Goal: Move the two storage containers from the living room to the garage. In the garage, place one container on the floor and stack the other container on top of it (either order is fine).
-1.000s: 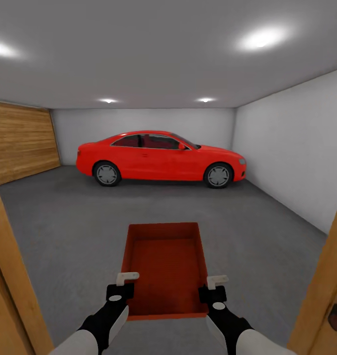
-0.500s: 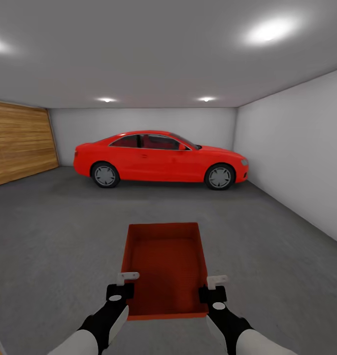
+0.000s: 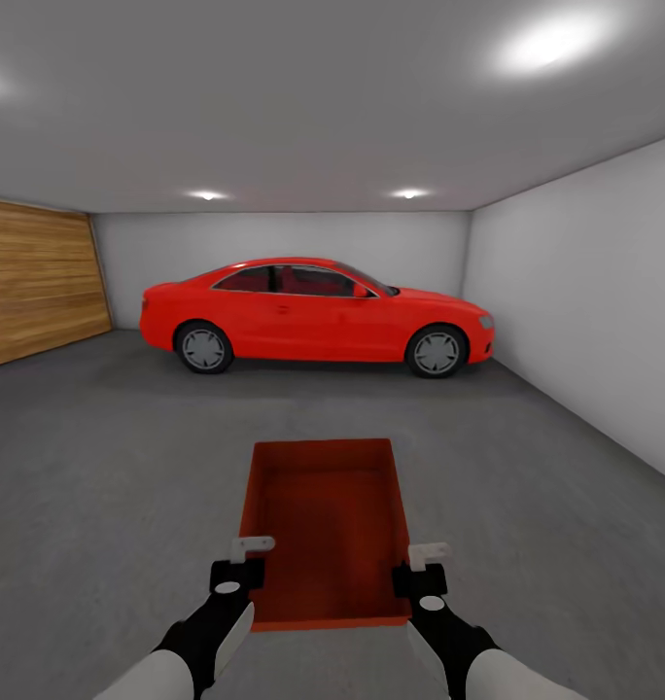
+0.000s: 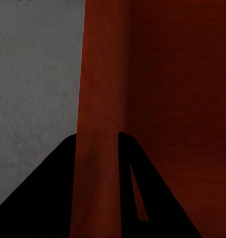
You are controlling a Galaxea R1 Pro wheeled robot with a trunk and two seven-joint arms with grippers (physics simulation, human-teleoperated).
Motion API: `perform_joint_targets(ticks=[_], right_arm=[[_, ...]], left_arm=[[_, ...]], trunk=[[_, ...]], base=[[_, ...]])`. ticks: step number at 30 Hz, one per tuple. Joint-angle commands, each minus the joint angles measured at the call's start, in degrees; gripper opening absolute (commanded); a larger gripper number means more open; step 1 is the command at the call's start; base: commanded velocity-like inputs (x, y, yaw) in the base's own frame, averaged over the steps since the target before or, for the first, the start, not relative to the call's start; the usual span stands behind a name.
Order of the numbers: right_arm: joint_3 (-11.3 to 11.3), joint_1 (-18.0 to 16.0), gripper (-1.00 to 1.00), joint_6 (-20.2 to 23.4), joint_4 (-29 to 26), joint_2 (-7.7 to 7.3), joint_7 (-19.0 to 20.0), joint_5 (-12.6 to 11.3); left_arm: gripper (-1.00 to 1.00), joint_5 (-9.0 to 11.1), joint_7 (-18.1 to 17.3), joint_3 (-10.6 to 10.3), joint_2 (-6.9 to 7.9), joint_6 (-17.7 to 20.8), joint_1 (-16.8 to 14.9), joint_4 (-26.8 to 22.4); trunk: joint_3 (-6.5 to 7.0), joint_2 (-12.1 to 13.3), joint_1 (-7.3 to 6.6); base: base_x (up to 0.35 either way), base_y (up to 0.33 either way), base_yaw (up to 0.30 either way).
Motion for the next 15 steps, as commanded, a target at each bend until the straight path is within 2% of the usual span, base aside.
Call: perform_joint_targets(ticks=[1,15], right_arm=[[-0.34,-0.03,-1.0,-0.07,0.09,-0.02,0.26,-0.96],[-0.36,-0.03,-1.0,-0.07,0.06,-0.02,0.3,-0.96]], left_arm=[[-1.0,-0.67,0.56,0.53,0.67,-3.74,-0.06,-0.27],[-1.0,-0.67,0.56,0.53,0.67,-3.74,-0.06,-0.21]], trunk=[[-0.08,-0.05,0.04],[-0.08,-0.05,0.04]], base=[[0.322,0.0,0.0],[0.322,0.0,0.0]])
